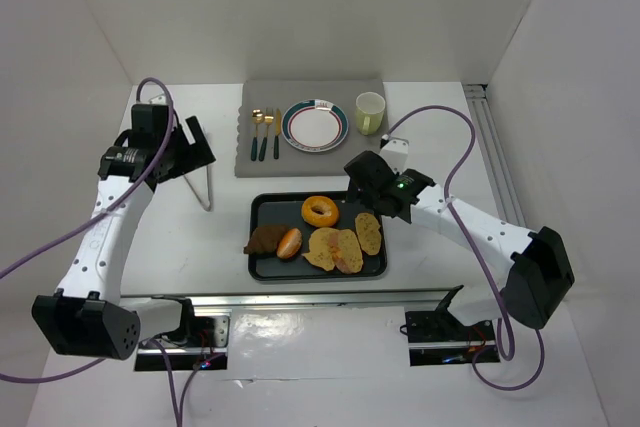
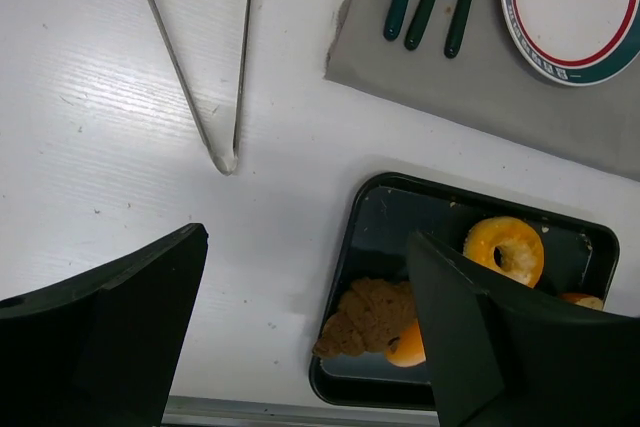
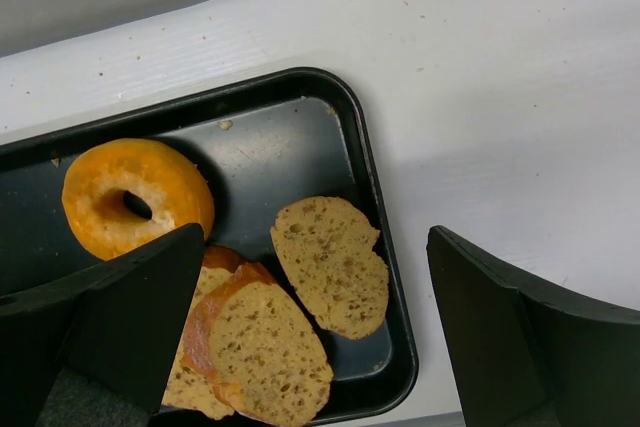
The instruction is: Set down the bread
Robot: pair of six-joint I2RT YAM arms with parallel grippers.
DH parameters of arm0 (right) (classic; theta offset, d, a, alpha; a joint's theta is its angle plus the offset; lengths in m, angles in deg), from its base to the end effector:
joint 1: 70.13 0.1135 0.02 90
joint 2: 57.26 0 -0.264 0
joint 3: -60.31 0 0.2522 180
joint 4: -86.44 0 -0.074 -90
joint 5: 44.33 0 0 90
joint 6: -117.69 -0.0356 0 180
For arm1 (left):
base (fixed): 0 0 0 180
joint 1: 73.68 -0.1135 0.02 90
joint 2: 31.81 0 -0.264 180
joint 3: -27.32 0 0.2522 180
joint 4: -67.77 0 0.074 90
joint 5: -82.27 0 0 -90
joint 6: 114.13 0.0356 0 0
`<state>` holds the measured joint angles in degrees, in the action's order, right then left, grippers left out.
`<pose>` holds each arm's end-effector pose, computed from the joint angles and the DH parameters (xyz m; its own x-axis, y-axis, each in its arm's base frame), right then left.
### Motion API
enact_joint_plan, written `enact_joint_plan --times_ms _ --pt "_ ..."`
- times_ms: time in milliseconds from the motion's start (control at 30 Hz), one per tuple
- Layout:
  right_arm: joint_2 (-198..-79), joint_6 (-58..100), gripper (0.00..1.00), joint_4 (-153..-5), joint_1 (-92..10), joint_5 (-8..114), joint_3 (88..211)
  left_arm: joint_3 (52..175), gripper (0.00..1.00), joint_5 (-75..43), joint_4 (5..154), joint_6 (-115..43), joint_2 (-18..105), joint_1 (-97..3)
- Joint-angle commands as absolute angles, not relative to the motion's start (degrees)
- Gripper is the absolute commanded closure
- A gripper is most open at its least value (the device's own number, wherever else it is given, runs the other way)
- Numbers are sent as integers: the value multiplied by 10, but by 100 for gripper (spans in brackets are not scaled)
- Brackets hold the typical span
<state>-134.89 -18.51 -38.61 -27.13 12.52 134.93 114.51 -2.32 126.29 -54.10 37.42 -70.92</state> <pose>0.2110 0.1702 0.2701 -0.6881 0.1846 -0.7018 0.1991 0.9780 0.0621 0.2493 -0.0087 0.3669 -0.5509 -0.4713 -0.6888 -0.3449 0.8801 -0.3264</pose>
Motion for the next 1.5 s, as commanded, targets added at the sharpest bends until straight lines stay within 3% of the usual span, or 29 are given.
enact_joint_plan --times_ms 0,300,767,1100,1467 --pt "-1350 -182 1 -388 -266 119 1370 1139 6 -46 1250 -539 375 -724" --pt "-1333 -182 1 -406 -266 119 1349 1119 0 -58 1250 -548 402 -753" --pt "-1322 -148 1 -451 -266 132 1325 1073 0 3 1242 -573 586 -758" --pt "-1347 -128 1 -456 -272 132 1345 1204 0 2 1229 -573 781 -782" --pt "-1347 -118 1 -458 -282 126 1351 1343 12 -8 1219 -555 906 -821"
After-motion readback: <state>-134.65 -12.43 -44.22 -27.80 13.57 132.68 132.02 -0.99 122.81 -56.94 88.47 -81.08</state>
